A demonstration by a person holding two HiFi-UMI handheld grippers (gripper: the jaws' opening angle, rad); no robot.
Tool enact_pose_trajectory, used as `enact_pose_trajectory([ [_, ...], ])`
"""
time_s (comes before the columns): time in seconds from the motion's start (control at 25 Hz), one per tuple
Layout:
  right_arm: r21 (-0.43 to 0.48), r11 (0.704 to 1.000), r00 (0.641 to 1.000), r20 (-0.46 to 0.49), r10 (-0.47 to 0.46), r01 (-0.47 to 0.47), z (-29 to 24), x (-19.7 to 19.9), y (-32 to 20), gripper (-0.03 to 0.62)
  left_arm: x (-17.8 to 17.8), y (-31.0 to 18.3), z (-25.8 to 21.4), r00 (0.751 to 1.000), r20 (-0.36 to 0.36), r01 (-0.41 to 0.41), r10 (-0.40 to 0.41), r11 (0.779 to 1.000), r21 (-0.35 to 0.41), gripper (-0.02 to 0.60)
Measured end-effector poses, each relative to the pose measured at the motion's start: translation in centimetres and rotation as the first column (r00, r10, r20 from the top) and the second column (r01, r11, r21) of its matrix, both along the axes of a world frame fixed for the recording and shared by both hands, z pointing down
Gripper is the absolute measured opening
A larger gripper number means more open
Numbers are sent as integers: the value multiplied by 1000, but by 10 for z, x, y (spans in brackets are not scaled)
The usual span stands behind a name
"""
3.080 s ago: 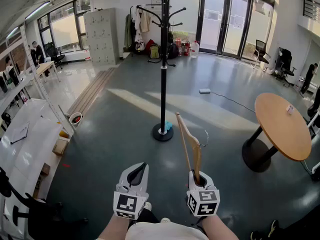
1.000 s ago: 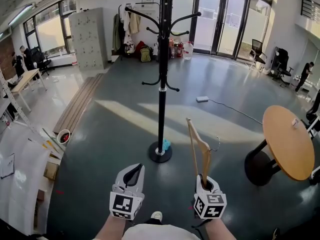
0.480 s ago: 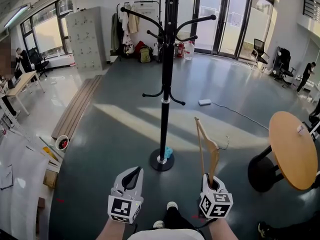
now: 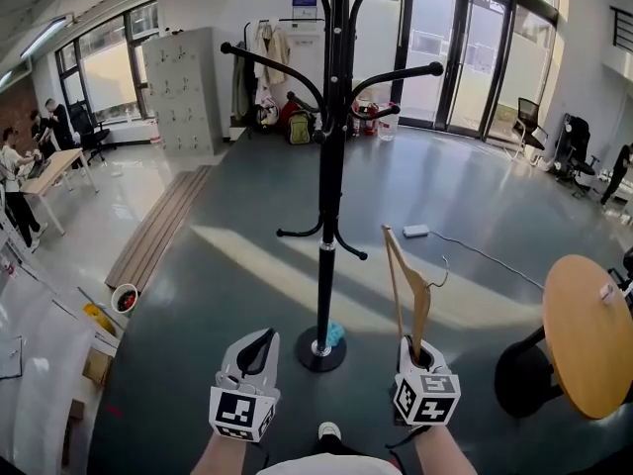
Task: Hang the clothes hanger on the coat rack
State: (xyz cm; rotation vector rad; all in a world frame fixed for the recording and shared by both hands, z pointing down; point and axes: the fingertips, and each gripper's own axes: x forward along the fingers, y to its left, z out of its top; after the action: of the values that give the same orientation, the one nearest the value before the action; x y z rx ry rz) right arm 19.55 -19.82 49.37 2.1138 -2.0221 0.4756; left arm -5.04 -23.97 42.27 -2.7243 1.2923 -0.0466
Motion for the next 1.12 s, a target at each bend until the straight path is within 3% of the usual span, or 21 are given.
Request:
enact_pose_trajectory([
  [0.36, 69, 995, 997, -45, -70, 73, -57, 29, -101, 28, 24, -54, -11, 999, -3, 33, -33, 999, 21, 0],
  [0.64, 113, 983, 985, -111, -129, 142, -106, 25, -173, 28, 26, -77, -11, 998, 15, 66, -66, 998, 16, 0],
  [1.12, 79, 971, 972, -77, -221, 227, -143, 16, -270, 28, 10, -99, 9, 990, 57, 129, -128, 991, -26, 0],
])
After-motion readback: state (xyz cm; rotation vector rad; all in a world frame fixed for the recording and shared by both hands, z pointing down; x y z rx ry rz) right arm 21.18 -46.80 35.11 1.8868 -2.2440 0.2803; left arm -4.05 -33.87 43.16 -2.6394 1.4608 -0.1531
